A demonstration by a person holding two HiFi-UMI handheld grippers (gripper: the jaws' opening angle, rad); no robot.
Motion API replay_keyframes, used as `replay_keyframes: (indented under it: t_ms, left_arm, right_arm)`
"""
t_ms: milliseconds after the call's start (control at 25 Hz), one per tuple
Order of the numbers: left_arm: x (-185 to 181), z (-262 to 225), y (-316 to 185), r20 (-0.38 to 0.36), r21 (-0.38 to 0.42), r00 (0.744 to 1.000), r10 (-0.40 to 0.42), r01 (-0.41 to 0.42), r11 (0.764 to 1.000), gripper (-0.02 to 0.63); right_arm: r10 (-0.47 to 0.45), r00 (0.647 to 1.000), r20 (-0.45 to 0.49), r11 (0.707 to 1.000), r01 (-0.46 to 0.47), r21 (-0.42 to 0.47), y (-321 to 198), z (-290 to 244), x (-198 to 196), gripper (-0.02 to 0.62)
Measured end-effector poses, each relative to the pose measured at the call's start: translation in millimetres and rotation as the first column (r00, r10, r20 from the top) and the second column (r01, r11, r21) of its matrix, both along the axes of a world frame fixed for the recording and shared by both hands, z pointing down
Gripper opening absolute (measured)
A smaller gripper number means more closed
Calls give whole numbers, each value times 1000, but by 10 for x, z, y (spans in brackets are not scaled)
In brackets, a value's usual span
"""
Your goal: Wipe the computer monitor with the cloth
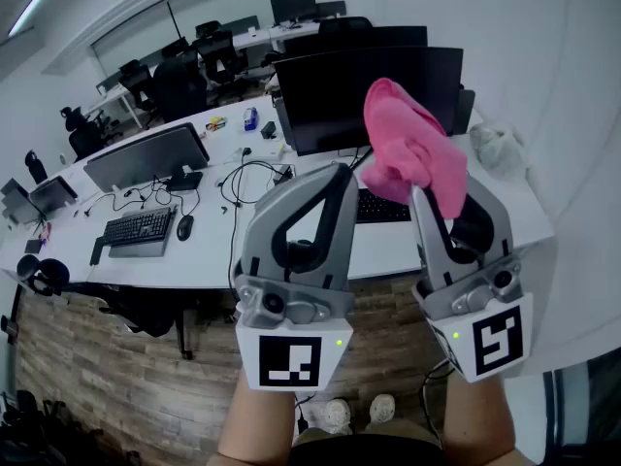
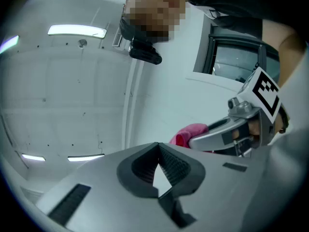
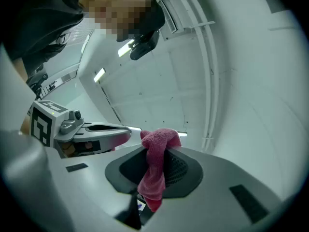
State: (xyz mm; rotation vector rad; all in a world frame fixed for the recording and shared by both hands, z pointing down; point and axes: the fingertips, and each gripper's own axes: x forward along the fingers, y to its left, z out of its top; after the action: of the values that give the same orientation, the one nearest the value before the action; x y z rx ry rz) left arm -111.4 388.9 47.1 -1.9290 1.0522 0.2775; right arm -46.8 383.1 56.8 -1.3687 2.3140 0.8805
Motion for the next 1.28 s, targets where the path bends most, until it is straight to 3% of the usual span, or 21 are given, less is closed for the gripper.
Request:
replay_keyframes:
  t_ms: [320, 1280]
  left_arm:
    - [113, -23, 12, 0, -1, 1000, -11, 11, 1000, 5]
    - [824, 75, 7, 43, 11, 995, -95, 95, 995, 5]
  right_arm:
    - [-10, 1000, -26, 1000, 10, 4, 47, 76, 125, 64]
    - [-125, 992, 30, 992, 126, -11, -33, 256, 728, 64]
